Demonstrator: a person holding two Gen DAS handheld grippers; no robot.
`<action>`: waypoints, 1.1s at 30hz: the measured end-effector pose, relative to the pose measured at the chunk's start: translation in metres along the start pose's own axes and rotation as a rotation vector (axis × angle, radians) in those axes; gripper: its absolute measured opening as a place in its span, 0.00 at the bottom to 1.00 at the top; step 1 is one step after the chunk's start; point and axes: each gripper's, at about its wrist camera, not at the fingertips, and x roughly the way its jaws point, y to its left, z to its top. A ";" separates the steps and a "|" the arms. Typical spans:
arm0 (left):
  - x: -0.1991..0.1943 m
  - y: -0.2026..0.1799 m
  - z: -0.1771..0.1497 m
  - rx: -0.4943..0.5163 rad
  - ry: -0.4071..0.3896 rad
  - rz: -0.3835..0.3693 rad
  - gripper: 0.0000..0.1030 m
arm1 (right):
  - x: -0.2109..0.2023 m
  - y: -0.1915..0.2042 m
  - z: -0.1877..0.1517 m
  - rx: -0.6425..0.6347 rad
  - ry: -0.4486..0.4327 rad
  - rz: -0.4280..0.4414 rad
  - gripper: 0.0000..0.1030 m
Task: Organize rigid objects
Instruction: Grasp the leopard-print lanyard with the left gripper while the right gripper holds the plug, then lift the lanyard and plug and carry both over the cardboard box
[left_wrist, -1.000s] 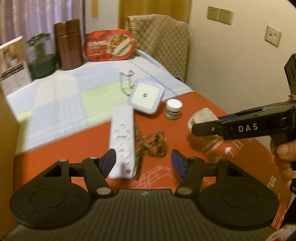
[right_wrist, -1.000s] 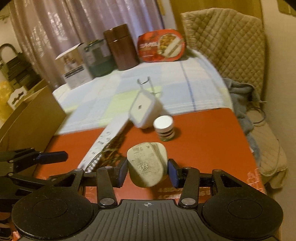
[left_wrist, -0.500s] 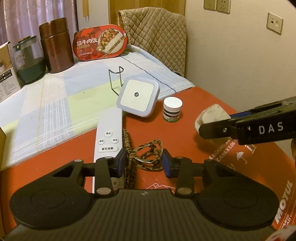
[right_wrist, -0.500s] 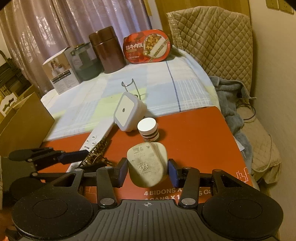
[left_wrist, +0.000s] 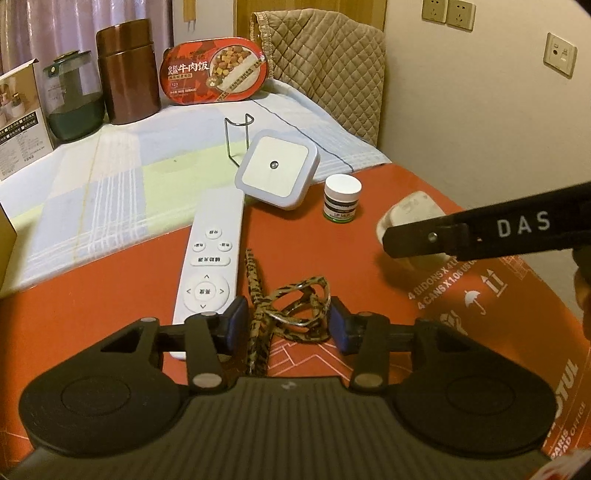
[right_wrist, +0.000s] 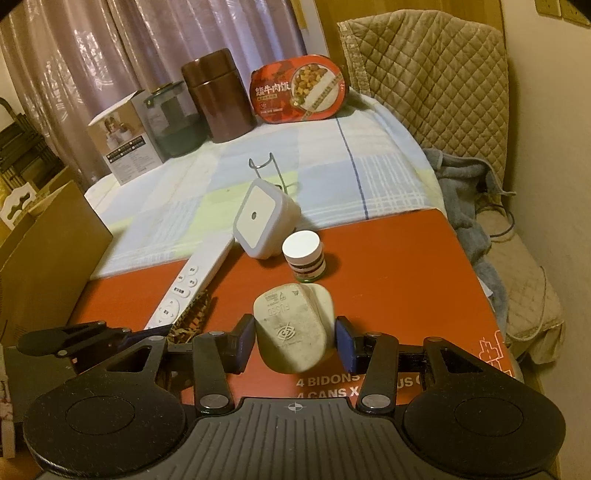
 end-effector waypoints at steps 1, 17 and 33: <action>0.000 -0.001 0.000 0.000 -0.003 0.007 0.37 | 0.000 -0.001 0.000 0.001 -0.001 -0.001 0.42; -0.072 0.006 -0.008 -0.061 -0.029 0.030 0.33 | -0.028 0.015 -0.013 0.023 -0.053 -0.015 0.42; -0.180 0.025 -0.013 -0.150 -0.072 0.085 0.33 | -0.114 0.092 -0.043 -0.057 -0.106 -0.030 0.42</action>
